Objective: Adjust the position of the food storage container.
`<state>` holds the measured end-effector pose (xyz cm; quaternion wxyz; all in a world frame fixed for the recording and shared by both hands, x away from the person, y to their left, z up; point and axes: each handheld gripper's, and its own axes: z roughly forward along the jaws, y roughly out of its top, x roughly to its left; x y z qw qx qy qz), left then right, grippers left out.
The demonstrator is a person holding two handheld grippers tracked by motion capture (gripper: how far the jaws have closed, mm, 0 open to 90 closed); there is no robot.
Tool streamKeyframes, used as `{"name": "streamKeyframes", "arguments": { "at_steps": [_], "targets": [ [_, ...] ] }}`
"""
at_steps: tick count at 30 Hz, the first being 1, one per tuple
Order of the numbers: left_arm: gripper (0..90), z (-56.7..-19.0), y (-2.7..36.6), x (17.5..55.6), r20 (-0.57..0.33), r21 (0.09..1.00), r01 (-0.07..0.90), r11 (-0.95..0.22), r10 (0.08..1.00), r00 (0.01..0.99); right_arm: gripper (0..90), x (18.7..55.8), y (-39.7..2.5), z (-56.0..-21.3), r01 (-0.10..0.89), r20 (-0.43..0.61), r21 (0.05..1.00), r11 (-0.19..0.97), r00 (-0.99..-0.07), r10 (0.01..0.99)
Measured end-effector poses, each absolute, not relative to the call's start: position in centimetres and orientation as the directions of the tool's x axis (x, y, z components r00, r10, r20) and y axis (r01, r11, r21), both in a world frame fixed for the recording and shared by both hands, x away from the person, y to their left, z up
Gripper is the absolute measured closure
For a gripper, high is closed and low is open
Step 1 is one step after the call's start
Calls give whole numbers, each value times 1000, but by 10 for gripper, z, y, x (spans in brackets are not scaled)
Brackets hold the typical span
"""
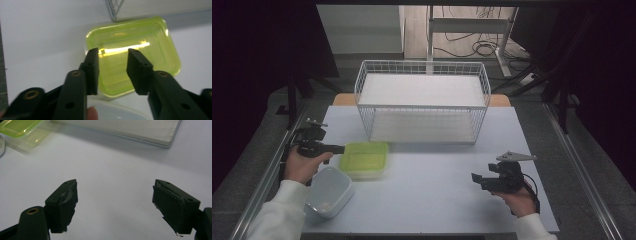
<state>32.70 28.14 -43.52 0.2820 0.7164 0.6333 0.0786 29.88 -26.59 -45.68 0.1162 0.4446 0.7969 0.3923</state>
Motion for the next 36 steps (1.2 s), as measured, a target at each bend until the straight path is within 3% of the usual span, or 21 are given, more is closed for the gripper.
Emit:
{"name": "streamKeyframes", "arguments": {
  "at_steps": [5, 9, 16, 36],
  "targets": [
    [836, -444, 290, 335, -248, 478, 878, -30, 954, 168, 202, 299, -265, -458, 610, 159, 730, 308, -589, 792],
    [897, -453, 294, 339, -228, 435, 900, -30, 963, 143, 203, 299, -265, -458, 616, 158, 725, 306, -582, 797],
    [900, -468, 299, 345, -207, 370, 929, -26, 972, 110, 202, 299, -265, -459, 612, 143, 724, 318, -585, 799],
    [900, -480, 287, 361, -208, 339, 939, -49, 970, 126, 203, 303, -269, -462, 626, 124, 707, 329, -567, 814]
  ]
}}
